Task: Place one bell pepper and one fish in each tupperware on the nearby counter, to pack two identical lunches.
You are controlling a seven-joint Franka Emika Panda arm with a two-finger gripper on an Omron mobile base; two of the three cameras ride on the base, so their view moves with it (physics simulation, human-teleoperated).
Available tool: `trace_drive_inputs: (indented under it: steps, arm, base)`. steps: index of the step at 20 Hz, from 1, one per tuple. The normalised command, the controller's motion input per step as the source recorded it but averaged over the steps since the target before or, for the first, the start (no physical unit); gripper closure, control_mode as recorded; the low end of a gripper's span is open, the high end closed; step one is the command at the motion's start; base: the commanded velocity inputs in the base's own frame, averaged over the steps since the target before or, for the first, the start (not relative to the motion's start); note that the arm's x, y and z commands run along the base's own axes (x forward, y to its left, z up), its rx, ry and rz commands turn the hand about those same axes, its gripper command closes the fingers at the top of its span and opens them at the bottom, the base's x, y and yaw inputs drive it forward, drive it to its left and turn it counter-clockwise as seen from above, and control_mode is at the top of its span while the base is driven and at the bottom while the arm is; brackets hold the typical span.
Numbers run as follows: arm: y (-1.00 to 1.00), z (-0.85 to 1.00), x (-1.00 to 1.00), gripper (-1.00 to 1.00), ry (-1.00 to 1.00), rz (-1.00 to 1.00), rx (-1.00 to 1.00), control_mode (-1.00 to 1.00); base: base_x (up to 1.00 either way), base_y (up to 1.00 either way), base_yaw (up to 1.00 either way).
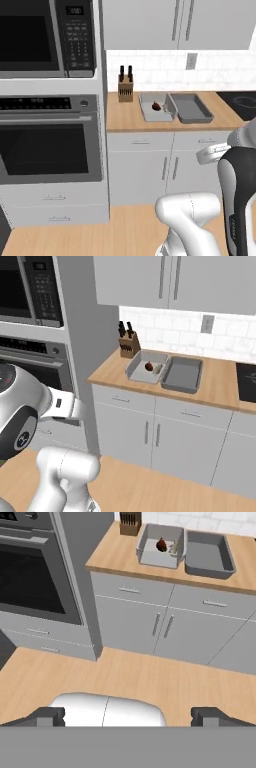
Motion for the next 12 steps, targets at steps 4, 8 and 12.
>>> trace_drive_inputs:
  steps: [4, 8, 12]
  arm:
    - [0.0, 0.0, 0.0, -1.0, 0.0, 0.0, 0.0, 1.0]
    - [0.0, 0.0, 0.0, -1.0, 0.0, 0.0, 0.0, 1.0]
    - [0.0, 0.0, 0.0, -1.0, 0.0, 0.0, 0.0, 1.0]
  base:
    - [-0.38, 0.0, 0.29]
    - [-0.32, 0.0, 0.29]
    - [-0.41, 0.0, 0.25]
